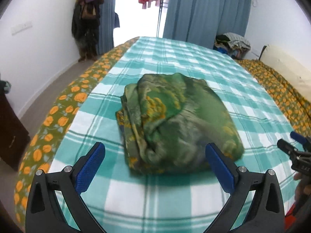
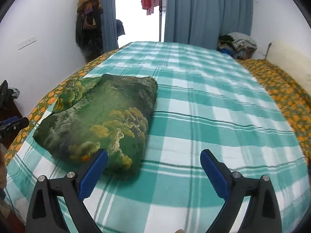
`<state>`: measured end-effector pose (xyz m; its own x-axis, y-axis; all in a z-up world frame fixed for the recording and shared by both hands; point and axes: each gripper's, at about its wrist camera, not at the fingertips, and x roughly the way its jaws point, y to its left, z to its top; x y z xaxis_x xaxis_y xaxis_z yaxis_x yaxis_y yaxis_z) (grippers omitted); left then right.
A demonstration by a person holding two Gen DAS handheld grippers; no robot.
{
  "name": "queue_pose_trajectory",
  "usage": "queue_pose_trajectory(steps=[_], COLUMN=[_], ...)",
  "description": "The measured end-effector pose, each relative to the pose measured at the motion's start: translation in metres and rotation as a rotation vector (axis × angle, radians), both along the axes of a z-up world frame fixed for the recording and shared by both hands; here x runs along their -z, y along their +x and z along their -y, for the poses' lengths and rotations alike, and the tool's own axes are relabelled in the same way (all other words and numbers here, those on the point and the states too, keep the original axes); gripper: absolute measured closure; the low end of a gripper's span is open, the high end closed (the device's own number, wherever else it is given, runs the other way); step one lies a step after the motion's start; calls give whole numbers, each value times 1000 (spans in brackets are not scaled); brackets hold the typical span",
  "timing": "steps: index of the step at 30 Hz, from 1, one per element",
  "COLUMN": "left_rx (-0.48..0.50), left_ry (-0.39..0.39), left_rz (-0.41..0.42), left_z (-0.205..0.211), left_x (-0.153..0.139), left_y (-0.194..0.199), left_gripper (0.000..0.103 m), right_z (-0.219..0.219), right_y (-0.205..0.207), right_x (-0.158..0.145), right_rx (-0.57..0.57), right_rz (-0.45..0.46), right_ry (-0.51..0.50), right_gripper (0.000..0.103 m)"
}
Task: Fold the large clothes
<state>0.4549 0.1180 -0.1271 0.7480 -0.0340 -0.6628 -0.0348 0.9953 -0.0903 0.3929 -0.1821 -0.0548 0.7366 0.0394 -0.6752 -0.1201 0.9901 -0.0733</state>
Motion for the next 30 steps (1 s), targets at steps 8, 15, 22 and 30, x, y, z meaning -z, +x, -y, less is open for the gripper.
queue_pose_trajectory(steps=[8, 15, 22, 30], left_rx=[-117, -133, -103, -69], left_ry=[196, 236, 208, 226], left_rz=[87, 104, 106, 112], left_z=[52, 74, 85, 99], left_x=[-29, -40, -47, -50], left_y=[-59, -82, -93, -103], left_gripper=[0, 0, 0, 0], right_z=[11, 13, 20, 19], right_y=[-48, -82, -98, -108], right_x=[-28, -36, -33, -38], right_rx=[23, 14, 29, 29], right_rz=[47, 53, 16, 28], right_ry=[-44, -54, -38, -41], right_gripper=[5, 5, 5, 5])
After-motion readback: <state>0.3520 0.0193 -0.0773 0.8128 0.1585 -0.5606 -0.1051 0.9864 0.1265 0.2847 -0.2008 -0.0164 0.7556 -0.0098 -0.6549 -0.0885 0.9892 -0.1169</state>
